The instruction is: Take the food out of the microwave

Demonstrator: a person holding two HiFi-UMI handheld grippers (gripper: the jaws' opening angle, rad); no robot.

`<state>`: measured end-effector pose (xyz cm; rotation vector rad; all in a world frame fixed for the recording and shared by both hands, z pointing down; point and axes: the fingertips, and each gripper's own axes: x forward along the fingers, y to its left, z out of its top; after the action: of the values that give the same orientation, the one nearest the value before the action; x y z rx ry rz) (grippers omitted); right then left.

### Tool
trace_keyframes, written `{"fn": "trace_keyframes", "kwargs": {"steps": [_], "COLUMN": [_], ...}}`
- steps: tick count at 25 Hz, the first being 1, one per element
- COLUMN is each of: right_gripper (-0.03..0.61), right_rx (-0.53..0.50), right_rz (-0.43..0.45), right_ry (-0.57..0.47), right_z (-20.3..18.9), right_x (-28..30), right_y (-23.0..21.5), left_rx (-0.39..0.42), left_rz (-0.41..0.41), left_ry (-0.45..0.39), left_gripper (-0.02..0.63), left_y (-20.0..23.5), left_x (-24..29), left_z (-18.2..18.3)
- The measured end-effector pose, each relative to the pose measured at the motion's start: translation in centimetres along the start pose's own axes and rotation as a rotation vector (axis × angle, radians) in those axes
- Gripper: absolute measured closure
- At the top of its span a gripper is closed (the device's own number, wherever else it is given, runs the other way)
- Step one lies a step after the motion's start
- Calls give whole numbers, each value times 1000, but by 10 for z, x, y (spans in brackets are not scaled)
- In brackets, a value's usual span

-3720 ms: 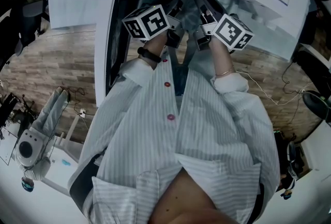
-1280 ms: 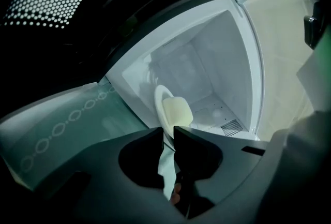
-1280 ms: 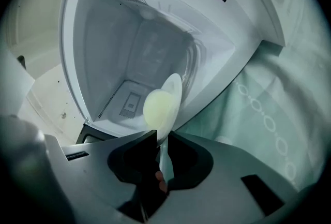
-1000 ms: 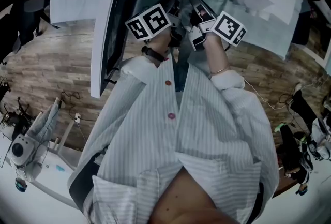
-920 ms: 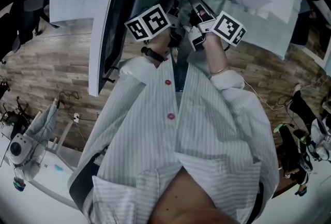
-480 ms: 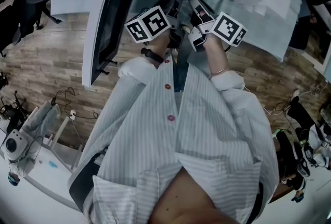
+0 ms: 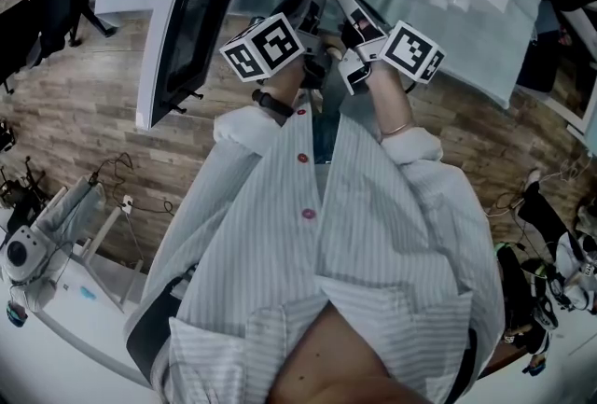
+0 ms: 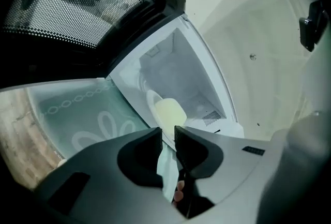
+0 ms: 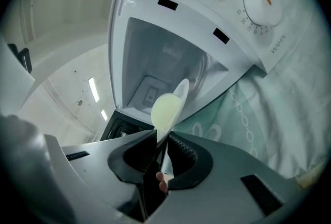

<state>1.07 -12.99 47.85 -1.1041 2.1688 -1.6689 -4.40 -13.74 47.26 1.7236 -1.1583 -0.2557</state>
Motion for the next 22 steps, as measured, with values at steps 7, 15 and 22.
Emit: {"fn": "trace_keyframes", "kwargs": {"steps": [7, 15, 22], "right_gripper": [497, 497, 497], "right_rx": [-10, -54, -124], "right_rz": [37, 89, 163], "right_ry": [13, 5, -16], "right_z": [-8, -5, 6], "right_x": [-28, -59, -82], "right_y": [16, 48, 80], "left_rx": [0, 24, 29], "left_rz": [-12, -36, -61], "left_ry": [-33, -55, -67], "left_gripper": [534, 534, 535], "left_y": [-23, -61, -93], "left_x": [-24, -48, -61], "left_z": [-13, -15, -15]}}
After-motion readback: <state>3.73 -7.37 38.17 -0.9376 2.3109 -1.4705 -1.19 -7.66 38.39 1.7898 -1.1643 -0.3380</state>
